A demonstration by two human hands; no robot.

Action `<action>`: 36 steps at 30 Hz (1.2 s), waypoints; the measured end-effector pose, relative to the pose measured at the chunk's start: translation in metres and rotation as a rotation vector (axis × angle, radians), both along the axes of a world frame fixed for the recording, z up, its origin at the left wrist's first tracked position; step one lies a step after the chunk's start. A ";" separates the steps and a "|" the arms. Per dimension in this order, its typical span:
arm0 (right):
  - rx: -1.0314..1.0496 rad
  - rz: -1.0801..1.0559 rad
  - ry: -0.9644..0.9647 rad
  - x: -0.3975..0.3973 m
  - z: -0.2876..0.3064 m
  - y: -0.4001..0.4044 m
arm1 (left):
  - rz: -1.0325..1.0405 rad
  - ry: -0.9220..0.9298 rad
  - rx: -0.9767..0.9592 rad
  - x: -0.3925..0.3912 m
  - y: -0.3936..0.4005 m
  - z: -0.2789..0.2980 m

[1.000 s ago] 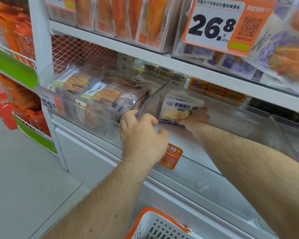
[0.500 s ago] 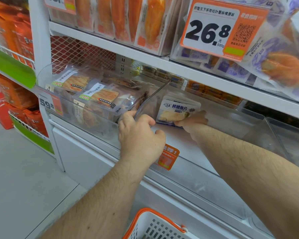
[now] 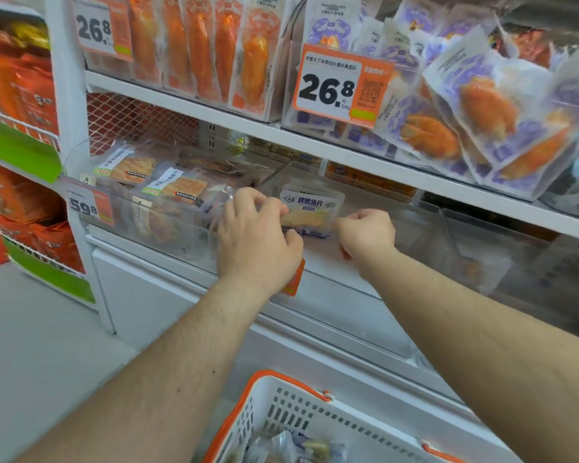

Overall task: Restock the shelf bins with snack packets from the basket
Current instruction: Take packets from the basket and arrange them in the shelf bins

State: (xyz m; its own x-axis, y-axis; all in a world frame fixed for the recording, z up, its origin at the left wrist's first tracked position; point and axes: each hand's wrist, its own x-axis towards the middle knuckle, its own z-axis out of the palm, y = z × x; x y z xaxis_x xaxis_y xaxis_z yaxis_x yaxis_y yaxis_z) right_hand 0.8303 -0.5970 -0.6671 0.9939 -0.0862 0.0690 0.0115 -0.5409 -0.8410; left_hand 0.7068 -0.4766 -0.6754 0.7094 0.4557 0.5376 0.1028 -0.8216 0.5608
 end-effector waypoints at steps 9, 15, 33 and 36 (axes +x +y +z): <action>0.186 0.108 -0.185 -0.108 -0.005 -0.065 | -0.413 0.634 0.042 -0.048 -0.063 -0.014; 0.139 0.143 -0.027 -0.144 -0.101 -0.104 | -0.657 0.937 0.114 -0.064 -0.083 -0.057; -0.763 0.672 0.606 -0.169 -0.306 -0.132 | -0.804 1.211 0.120 -0.042 -0.089 -0.078; -0.800 0.675 0.563 -0.169 -0.309 -0.130 | -0.794 1.238 0.126 -0.043 -0.089 -0.078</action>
State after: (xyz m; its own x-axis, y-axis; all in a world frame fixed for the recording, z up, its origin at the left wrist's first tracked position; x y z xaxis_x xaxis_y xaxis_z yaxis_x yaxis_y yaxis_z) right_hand 0.6616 -0.7267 -0.9761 0.7295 0.3357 -0.5960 0.2330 -0.9411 -0.2450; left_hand 0.6637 -0.5659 -0.7531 0.7719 -0.2655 -0.5776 -0.0373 -0.9260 0.3757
